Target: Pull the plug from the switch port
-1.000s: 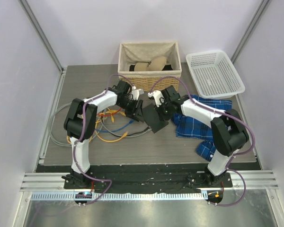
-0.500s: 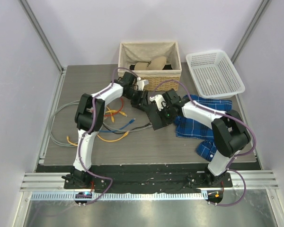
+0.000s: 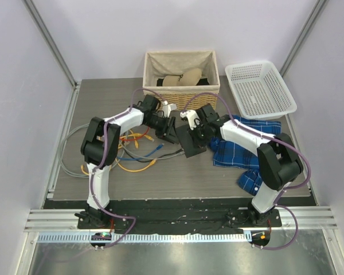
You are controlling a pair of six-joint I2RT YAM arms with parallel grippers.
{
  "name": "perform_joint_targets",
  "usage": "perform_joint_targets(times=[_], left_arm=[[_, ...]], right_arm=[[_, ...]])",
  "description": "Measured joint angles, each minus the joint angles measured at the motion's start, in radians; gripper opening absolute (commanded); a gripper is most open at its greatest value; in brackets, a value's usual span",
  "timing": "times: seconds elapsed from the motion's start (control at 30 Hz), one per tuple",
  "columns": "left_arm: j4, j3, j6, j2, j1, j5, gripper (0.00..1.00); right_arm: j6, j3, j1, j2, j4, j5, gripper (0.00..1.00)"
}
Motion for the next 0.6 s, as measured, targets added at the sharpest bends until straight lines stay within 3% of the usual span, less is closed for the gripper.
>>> perform_joint_targets(times=[0.27, 0.6], left_arm=[[-0.003, 0.042, -0.013, 0.125, 0.0, 0.032, 0.43], [-0.003, 0.051, -0.027, 0.153, -0.006, 0.082, 0.41]], right_arm=[[0.021, 0.024, -0.007, 0.012, 0.013, -0.013, 0.01], [0.02, 0.02, -0.009, 0.067, 0.043, 0.013, 0.01]])
